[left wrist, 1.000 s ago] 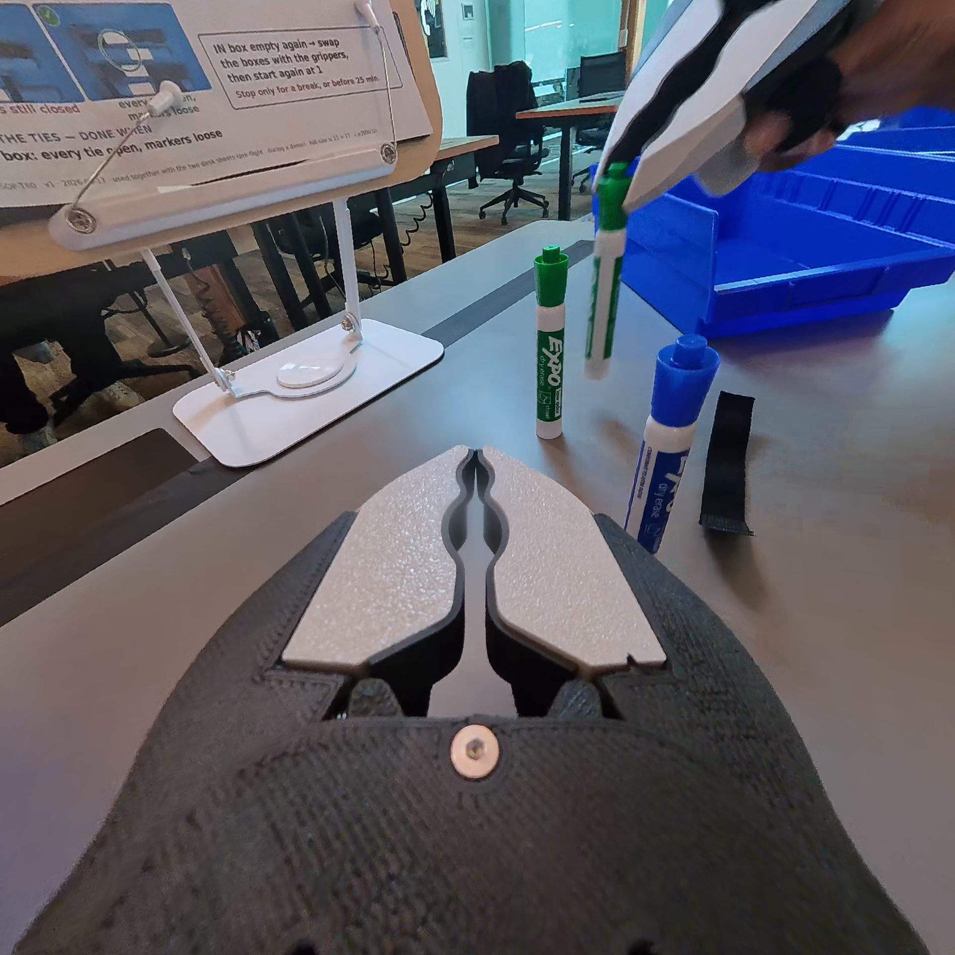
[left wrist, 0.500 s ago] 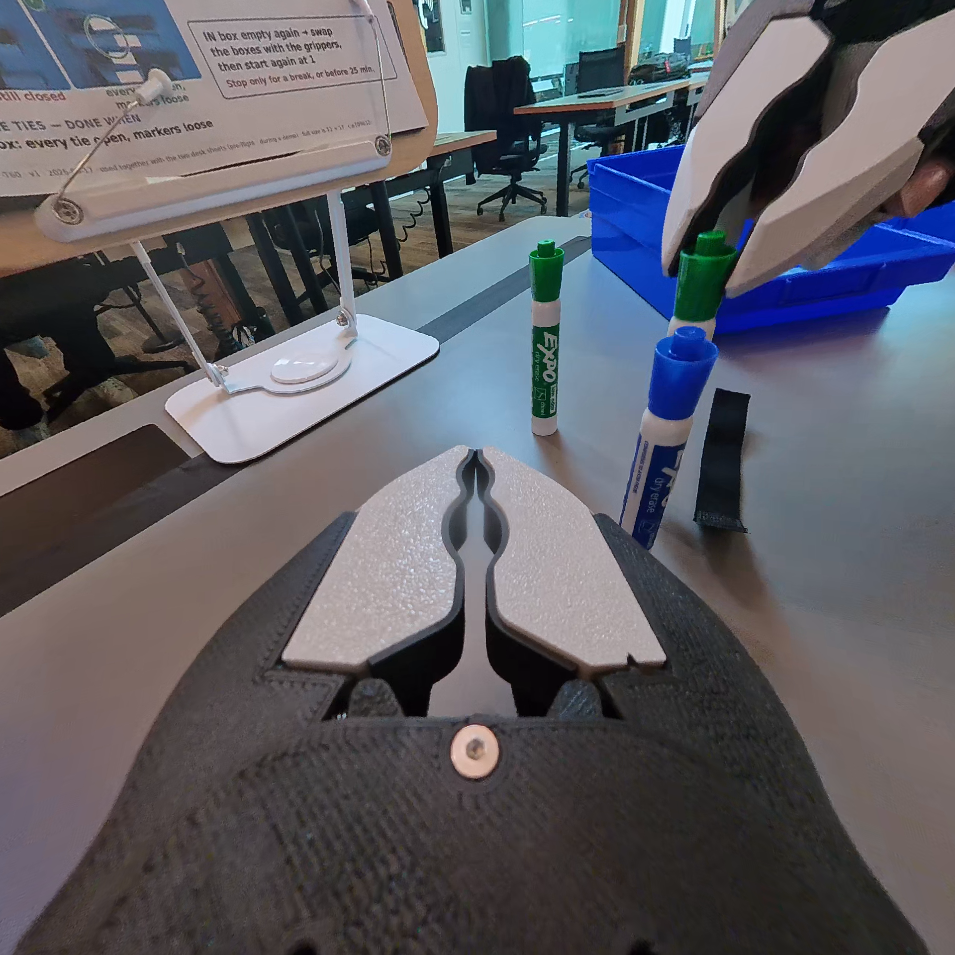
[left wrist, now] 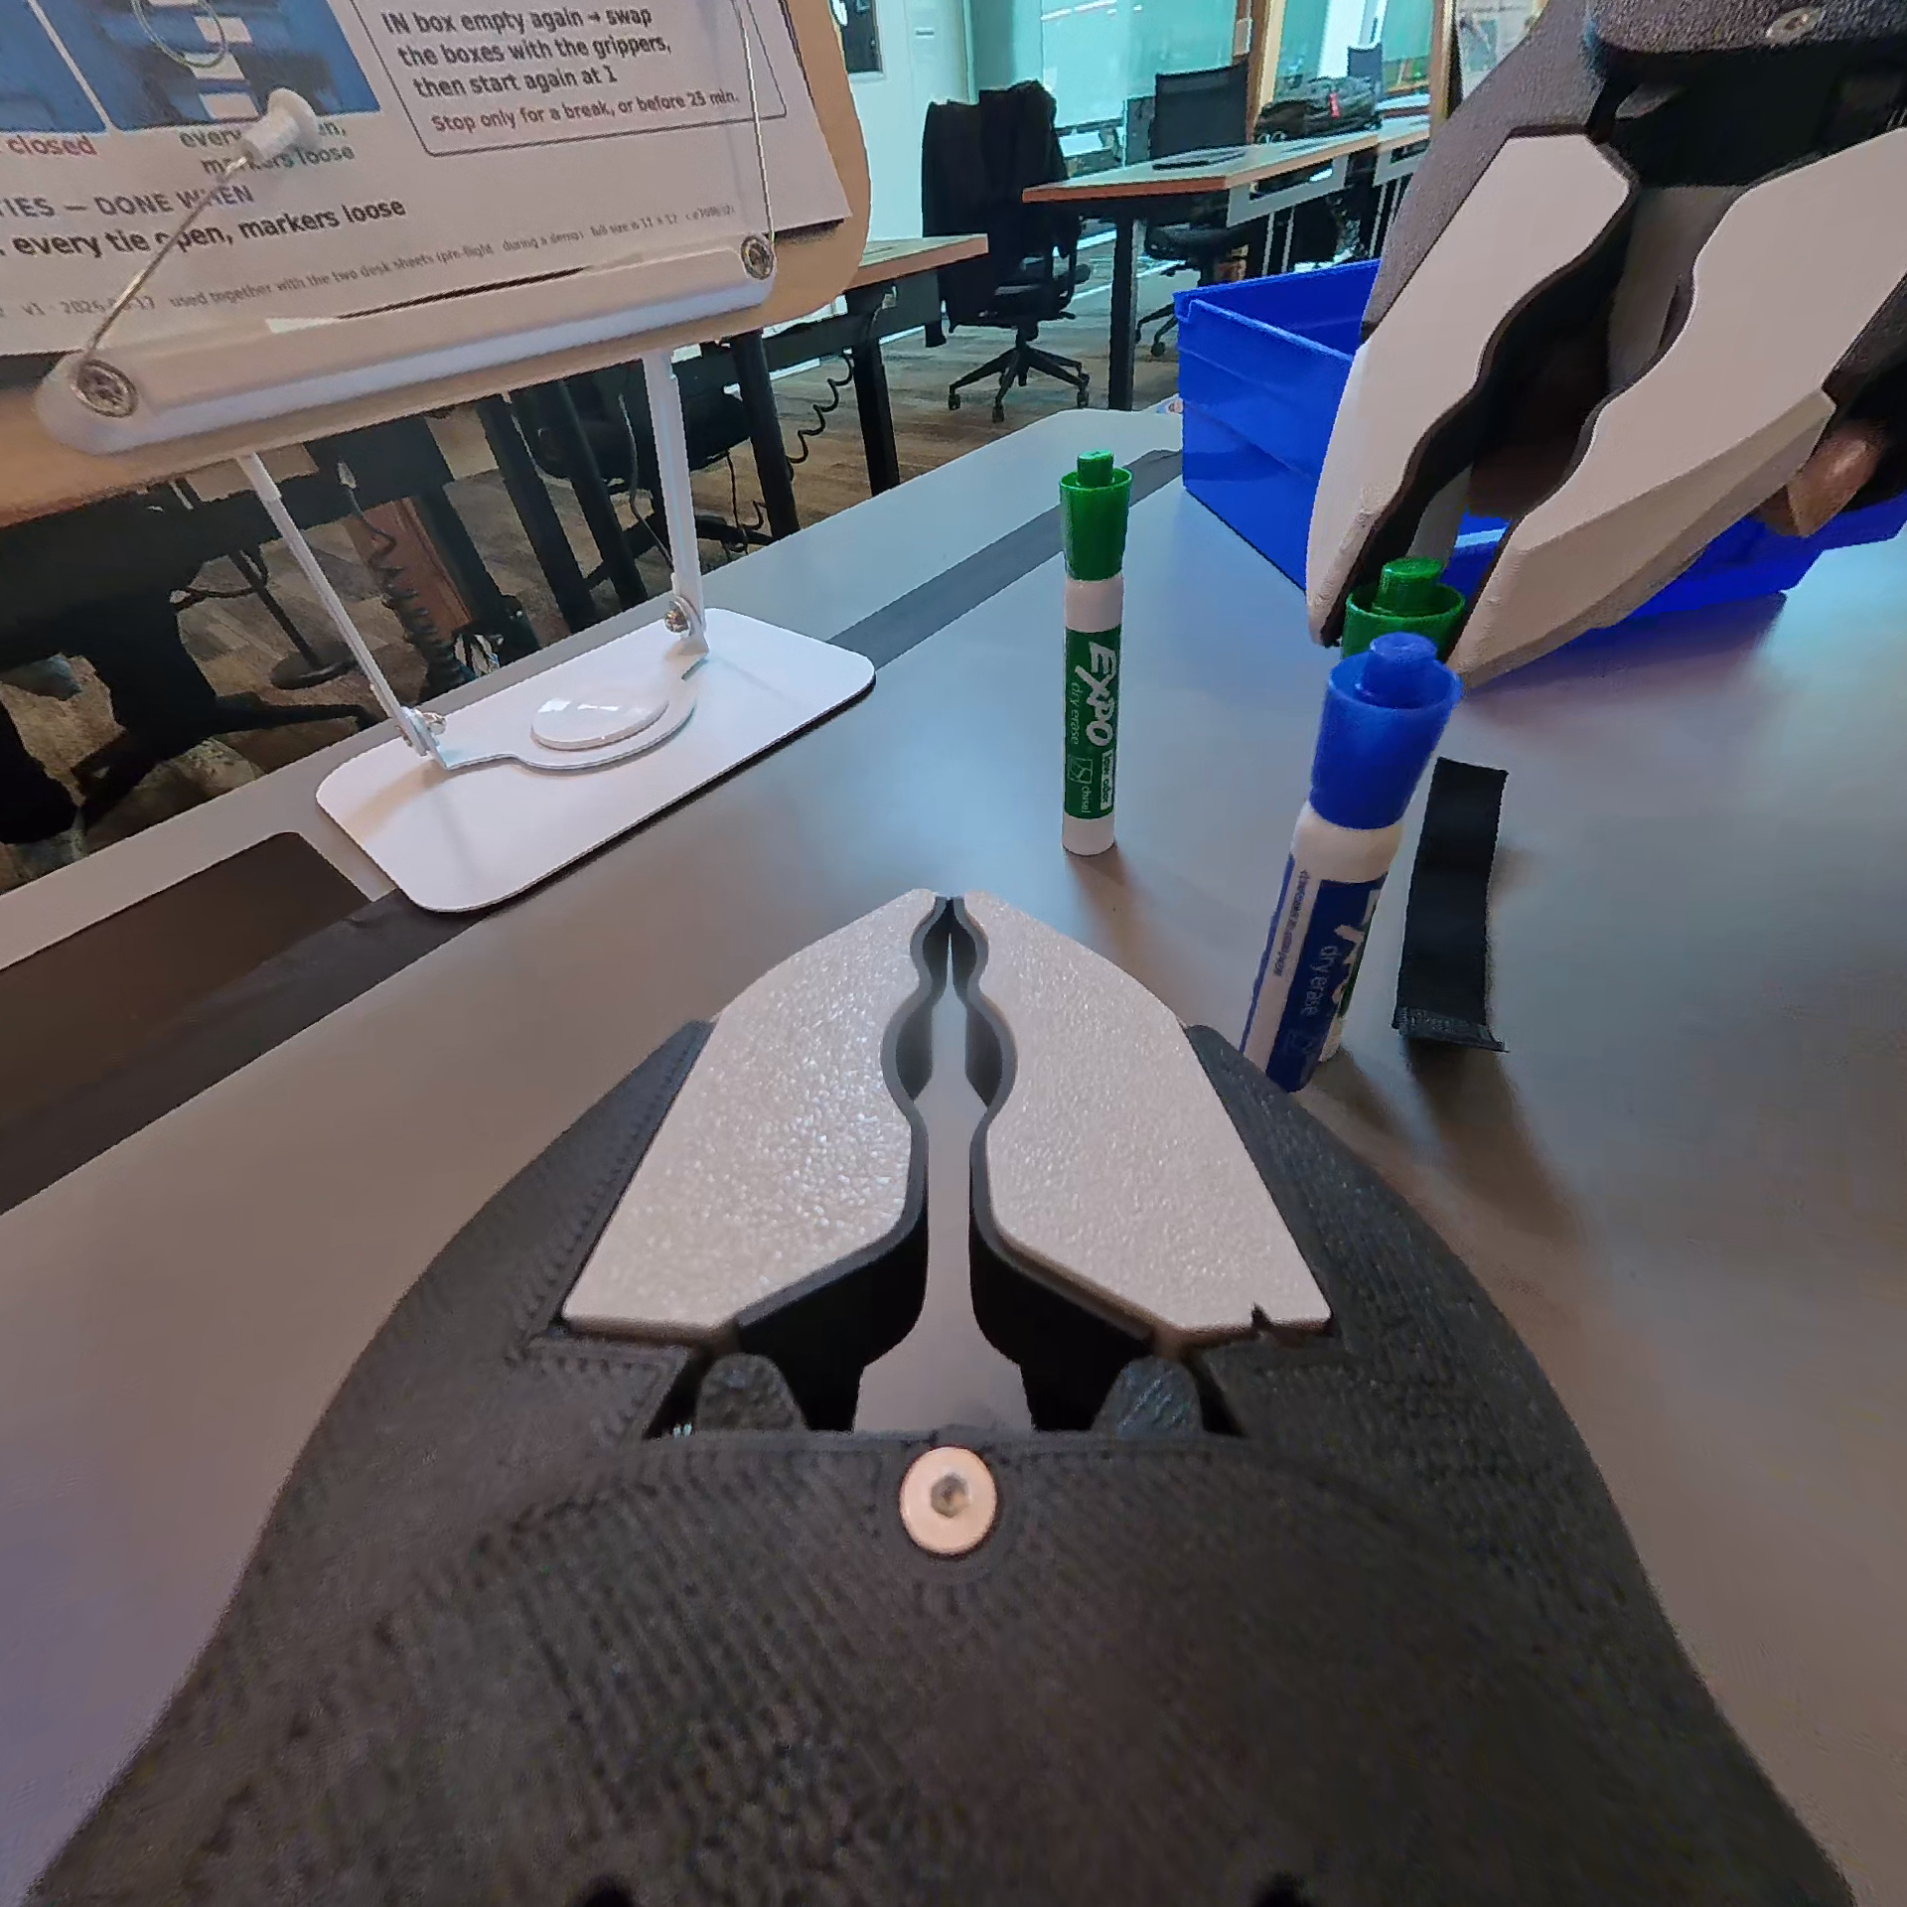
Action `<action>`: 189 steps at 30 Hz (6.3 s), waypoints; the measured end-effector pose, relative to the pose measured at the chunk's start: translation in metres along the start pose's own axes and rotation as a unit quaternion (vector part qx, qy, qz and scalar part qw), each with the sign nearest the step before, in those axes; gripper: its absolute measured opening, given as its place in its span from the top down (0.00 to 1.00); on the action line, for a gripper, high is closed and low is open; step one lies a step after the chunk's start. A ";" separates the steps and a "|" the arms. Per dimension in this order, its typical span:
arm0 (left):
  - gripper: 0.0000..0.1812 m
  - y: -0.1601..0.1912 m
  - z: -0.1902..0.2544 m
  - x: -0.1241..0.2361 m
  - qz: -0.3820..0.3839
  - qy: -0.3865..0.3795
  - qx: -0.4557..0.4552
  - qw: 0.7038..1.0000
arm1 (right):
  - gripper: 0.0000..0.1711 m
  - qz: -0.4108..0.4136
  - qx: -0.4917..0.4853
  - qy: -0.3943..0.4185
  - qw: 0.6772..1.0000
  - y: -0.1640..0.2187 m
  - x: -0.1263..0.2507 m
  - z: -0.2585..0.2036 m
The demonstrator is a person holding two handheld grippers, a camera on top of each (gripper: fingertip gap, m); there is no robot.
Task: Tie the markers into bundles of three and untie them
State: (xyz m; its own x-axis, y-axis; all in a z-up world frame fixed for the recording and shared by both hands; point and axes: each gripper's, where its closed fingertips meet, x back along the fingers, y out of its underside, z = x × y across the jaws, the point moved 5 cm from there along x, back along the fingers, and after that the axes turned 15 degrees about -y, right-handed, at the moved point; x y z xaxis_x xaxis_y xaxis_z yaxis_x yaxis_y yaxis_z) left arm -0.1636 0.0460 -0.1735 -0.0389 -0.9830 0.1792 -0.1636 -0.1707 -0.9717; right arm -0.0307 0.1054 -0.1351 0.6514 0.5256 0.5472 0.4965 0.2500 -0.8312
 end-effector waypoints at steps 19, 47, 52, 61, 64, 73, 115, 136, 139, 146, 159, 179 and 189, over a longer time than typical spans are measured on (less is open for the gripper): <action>1.00 0.000 0.000 -0.001 -0.003 0.008 0.001 1.000 | 0.87 0.027 0.014 -0.006 1.000 -0.002 -0.005 0.000; 1.00 -0.002 0.003 0.000 -0.001 0.019 0.000 1.000 | 0.89 0.046 -0.078 0.175 0.980 0.016 0.041 0.072; 1.00 -0.003 0.005 0.000 0.001 0.024 -0.002 1.000 | 0.90 0.070 -0.054 0.118 0.989 -0.013 0.063 0.034; 1.00 -0.001 0.012 0.000 -0.003 0.029 -0.015 0.999 | 0.89 0.077 -0.033 0.093 0.992 0.006 0.031 0.005; 1.00 -0.001 0.013 0.001 -0.003 0.025 -0.020 0.999 | 0.89 0.085 -0.037 0.083 0.992 0.005 0.021 0.014; 1.00 0.000 0.012 0.001 -0.006 0.021 -0.031 0.999 | 0.89 0.104 -0.015 -0.063 0.992 0.004 0.003 0.035; 1.00 0.006 0.009 -0.005 -0.020 0.035 -0.016 0.999 | 0.87 0.139 0.049 -0.137 0.980 -0.045 0.037 0.032; 1.00 0.005 0.017 -0.004 -0.014 0.039 -0.024 0.999 | 1.00 0.237 0.122 0.269 0.926 -0.003 0.093 -0.038; 1.00 0.005 0.020 -0.002 -0.014 0.038 -0.029 0.999 | 0.97 0.283 0.079 0.250 0.923 0.002 0.089 -0.017; 1.00 0.006 0.021 -0.004 -0.015 0.047 -0.027 0.998 | 1.00 0.288 0.015 0.254 0.923 0.029 0.073 0.008; 1.00 -0.001 0.013 -0.002 0.002 0.082 0.031 0.996 | 0.96 0.290 0.012 0.258 0.922 0.047 0.073 0.006; 1.00 0.000 0.018 -0.005 -0.003 0.094 0.024 0.995 | 1.00 0.248 0.032 0.263 0.932 0.051 0.066 0.001; 1.00 0.000 0.021 -0.007 -0.004 0.107 0.030 0.994 | 1.00 0.247 0.031 0.259 0.933 0.052 0.064 0.003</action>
State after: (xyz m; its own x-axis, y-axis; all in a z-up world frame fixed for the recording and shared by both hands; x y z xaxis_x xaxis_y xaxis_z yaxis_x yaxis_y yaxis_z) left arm -0.1431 0.0515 -0.1781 -0.2484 -0.9458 0.2090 -0.1065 -0.1878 -0.9764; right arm 0.0349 0.1548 -0.1439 0.9901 0.1290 0.0556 0.0378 0.1366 -0.9899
